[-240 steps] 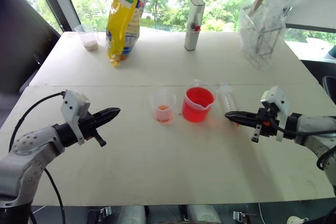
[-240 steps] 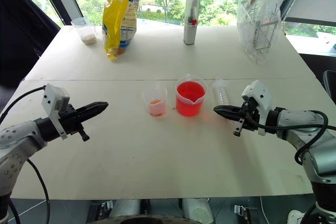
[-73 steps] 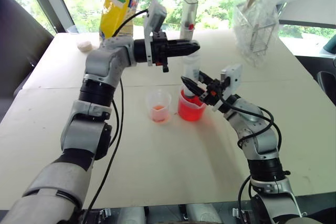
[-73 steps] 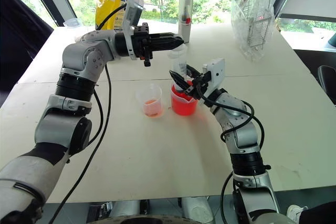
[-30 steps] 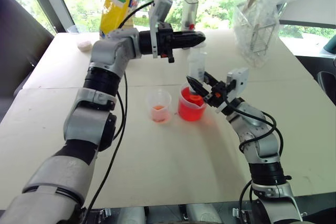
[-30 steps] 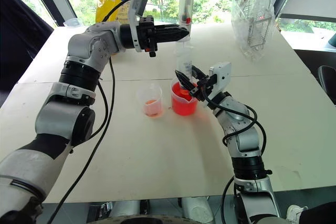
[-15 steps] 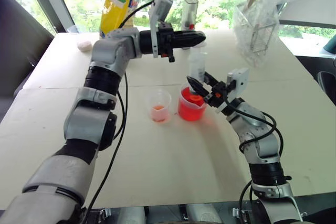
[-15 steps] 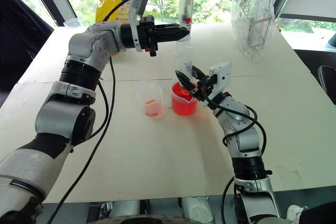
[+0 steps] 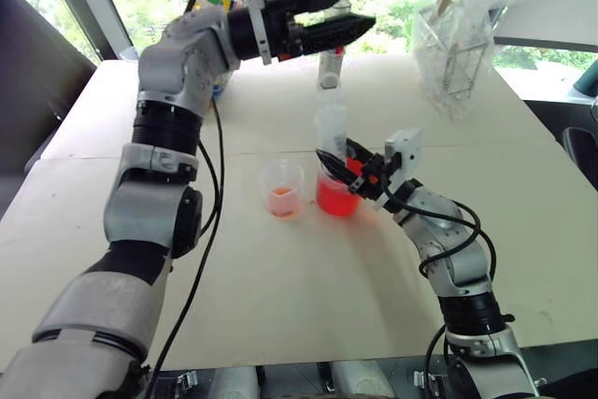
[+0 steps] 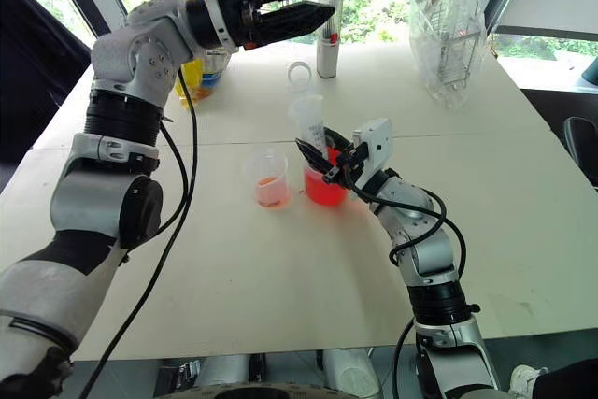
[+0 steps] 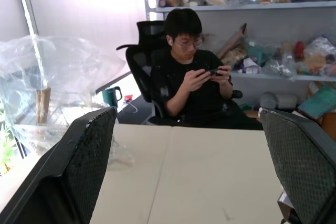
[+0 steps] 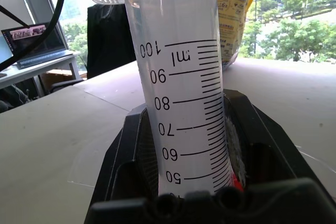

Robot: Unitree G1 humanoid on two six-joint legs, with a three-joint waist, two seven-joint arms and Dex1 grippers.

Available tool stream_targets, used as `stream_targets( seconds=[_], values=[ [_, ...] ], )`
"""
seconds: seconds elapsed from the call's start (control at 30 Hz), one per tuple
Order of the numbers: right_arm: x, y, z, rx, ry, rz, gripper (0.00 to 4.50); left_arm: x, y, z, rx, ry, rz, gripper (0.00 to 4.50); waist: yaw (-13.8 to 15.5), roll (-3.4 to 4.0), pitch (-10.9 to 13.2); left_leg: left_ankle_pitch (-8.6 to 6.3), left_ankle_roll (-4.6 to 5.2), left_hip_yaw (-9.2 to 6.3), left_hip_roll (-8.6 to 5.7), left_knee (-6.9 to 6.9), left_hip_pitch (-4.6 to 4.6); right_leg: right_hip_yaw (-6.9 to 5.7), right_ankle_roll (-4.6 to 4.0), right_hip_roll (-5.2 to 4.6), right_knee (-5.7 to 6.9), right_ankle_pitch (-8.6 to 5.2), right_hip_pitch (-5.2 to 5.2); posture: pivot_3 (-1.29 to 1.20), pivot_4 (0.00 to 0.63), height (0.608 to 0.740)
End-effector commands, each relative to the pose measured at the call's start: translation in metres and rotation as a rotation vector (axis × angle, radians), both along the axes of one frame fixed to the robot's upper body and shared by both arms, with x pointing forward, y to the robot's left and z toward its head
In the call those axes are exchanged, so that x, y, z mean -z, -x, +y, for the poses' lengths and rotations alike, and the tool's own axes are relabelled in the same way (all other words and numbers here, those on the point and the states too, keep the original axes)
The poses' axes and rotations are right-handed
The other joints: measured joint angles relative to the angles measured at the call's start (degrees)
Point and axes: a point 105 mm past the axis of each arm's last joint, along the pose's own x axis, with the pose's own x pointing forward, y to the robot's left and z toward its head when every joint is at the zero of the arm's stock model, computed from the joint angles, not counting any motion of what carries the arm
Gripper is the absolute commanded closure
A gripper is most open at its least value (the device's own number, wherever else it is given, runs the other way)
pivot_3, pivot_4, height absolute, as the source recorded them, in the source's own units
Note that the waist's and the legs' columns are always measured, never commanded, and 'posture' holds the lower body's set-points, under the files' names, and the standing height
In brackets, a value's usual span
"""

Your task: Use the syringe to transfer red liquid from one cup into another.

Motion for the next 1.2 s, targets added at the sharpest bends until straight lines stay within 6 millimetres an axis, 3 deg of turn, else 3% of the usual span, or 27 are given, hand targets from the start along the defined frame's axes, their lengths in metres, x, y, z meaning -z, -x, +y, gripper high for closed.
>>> stream_targets(
  seconds=[0.03,0.23,0.4,0.57,0.7,0.83,0.97,1.2],
  values=[
    [-0.018,-0.001,0.002,-0.003,-0.019,-0.056,3.13,-0.023,0.004,0.015,-0.039,0.05,-0.062,0.32,0.02,-0.01,0.01,0.0,0.0,-0.02,0.0,0.0,-0.04,0.0,0.0,0.0,0.02,0.0,-0.05,0.0,0.15,0.74],
    [-0.031,-0.006,-0.004,0.022,-0.027,-0.093,3.13,-0.035,-0.001,0.052,-0.158,0.095,-0.077,0.32,0.02,0.01,0.02,0.0,0.0,0.01,0.02,-0.1,-0.06,0.05,-0.01,0.03,0.02,0.0,-0.16,0.0,0.15,0.74],
    [-0.06,-0.001,-0.005,0.017,-0.046,-0.169,3.13,-0.029,0.004,0.094,-0.275,0.075,-0.081,0.32,0.05,0.04,0.03,0.02,-0.04,0.07,0.06,-0.09,-0.07,0.12,-0.01,-0.02,0.03,-0.01,-0.16,0.0,0.15,0.74],
    [-0.082,0.011,0.006,-0.041,-0.046,-0.229,3.13,-0.018,0.013,0.117,-0.338,0.05,-0.054,0.32,0.11,0.03,0.03,0.05,-0.09,0.01,0.13,-0.05,-0.08,0.13,-0.01,-0.06,0.06,-0.01,-0.13,0.0,0.15,0.74],
    [-0.098,0.027,0.031,-0.171,-0.07,-0.256,3.13,-0.022,0.028,0.127,-0.354,0.039,-0.06,0.32,0.03,0.03,0.03,0.06,-0.1,0.0,0.13,-0.03,-0.09,0.1,0.0,-0.11,0.07,0.0,-0.11,0.0,0.15,0.74],
    [-0.089,0.029,0.054,-0.252,-0.088,-0.223,3.13,-0.027,0.04,0.133,-0.361,0.025,-0.057,0.32,0.02,0.02,0.02,0.06,-0.1,-0.04,0.12,-0.05,-0.05,0.1,-0.01,-0.05,0.09,0.0,-0.11,0.0,0.15,0.74],
    [-0.062,0.018,0.073,-0.285,-0.094,-0.164,3.13,-0.024,0.054,0.132,-0.332,-0.01,-0.035,0.32,-0.02,0.01,0.02,0.06,-0.1,-0.07,0.12,-0.04,-0.03,0.07,-0.02,-0.06,0.12,0.0,-0.1,0.0,0.15,0.74],
    [-0.034,0.004,0.085,-0.27,-0.09,-0.131,3.13,-0.021,0.068,0.126,-0.275,0.004,0.012,0.32,0.06,0.0,0.02,0.06,-0.1,-0.07,0.11,0.0,-0.07,0.06,-0.01,-0.14,0.1,0.0,-0.08,0.0,0.15,0.74]
  ],
)
